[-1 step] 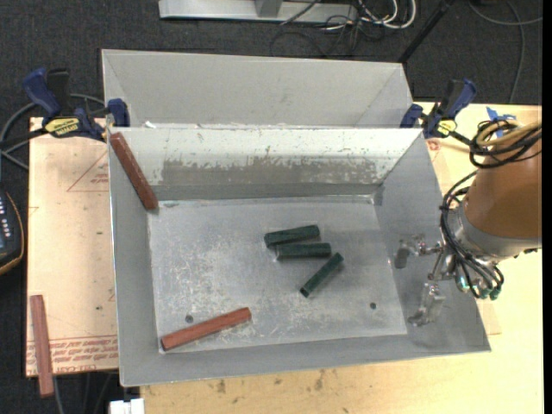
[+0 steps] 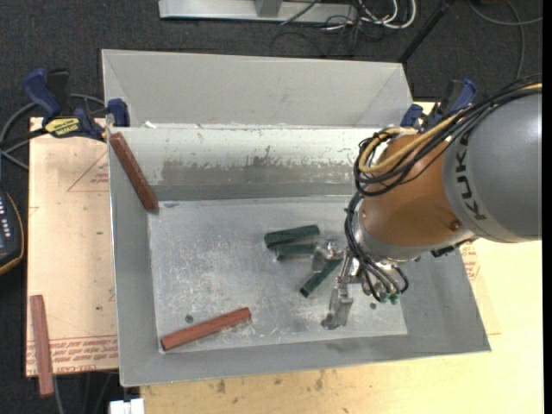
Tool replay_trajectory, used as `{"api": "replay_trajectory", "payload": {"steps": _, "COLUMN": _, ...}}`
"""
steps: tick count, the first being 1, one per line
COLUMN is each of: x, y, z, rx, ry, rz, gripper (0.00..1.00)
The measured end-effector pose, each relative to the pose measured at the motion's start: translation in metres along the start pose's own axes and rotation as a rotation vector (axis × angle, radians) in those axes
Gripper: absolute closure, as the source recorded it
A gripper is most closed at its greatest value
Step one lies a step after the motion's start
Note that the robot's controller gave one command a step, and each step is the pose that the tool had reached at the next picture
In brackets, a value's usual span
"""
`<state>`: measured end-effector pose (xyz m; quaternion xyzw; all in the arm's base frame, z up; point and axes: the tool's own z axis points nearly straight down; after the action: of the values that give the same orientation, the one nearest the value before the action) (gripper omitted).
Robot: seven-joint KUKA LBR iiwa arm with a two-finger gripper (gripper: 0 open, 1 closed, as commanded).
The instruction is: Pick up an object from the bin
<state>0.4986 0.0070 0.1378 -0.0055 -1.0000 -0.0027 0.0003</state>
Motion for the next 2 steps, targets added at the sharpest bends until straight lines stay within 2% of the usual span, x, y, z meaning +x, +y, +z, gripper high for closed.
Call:
{"api": "replay_trajectory", "payload": {"steps": 1, "x": -0.056, "y": -0.001, "z": 0.069, "rx": 0.005, "ry": -0.010, "rz": -0.006, "gripper": 0.00}}
{"api": "replay_trajectory", "payload": {"steps": 2, "x": -0.071, "y": -0.039, "z": 0.065, "rx": 0.004, "ry": -0.006, "rz": 0.113, "gripper": 0.00}}
